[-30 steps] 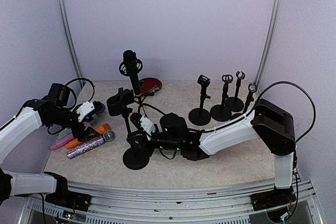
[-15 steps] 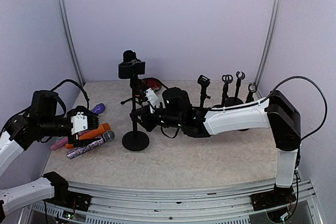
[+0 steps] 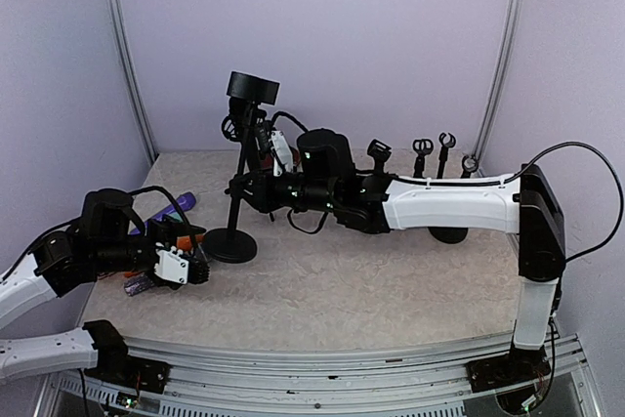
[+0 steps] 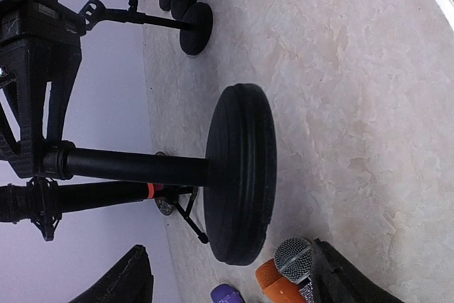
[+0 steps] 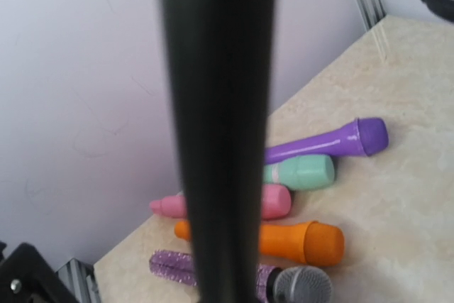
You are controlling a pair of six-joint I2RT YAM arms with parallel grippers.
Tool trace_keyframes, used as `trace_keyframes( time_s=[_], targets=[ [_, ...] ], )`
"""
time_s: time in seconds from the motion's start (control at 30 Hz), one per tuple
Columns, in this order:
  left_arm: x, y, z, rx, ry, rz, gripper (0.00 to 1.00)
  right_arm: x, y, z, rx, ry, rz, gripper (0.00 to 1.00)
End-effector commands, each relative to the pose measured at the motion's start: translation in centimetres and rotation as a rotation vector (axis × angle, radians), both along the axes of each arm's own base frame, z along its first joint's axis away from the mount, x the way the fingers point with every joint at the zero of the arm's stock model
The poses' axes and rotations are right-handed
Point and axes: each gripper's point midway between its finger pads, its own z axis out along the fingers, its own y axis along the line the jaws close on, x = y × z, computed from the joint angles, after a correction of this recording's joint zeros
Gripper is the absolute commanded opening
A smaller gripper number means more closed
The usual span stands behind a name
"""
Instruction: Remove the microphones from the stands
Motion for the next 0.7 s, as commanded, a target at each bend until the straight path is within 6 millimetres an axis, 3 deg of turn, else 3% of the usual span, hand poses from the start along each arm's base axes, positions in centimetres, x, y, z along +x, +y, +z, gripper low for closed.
trace_keyframes(
  time_s=[0.0,0.33,0.43,0.53,0.67],
  targets=[
    [1.2,-0.7,1.3,-0.008,-0.126,-0.014,0.72,-1.4,-0.8,7.9,0.166,-0.027,0.021,0.00],
    [1.1,-2.1,0.2,0.012,-0.162,-0.049,0.60,-2.9,-0.9,9.7,0.237,-0.003,0.087,0.00],
    [1.6,-2.4,0.8,0.000,-0.218,-0.043,0.47,-3.2,-1.0,10.0,0.240,-0.005,0.093,0.00],
    [2.1,-2.7,1.7,-0.034,-0.278,-0.025,0.21,-3.6,-1.1,10.4,0.245,-0.009,0.104,0.00],
    [2.4,-3.1,3.5,-0.104,-0.371,-0.018,0.02,-4.5,-1.2,11.3,0.261,-0.024,0.139,0.00]
  ],
)
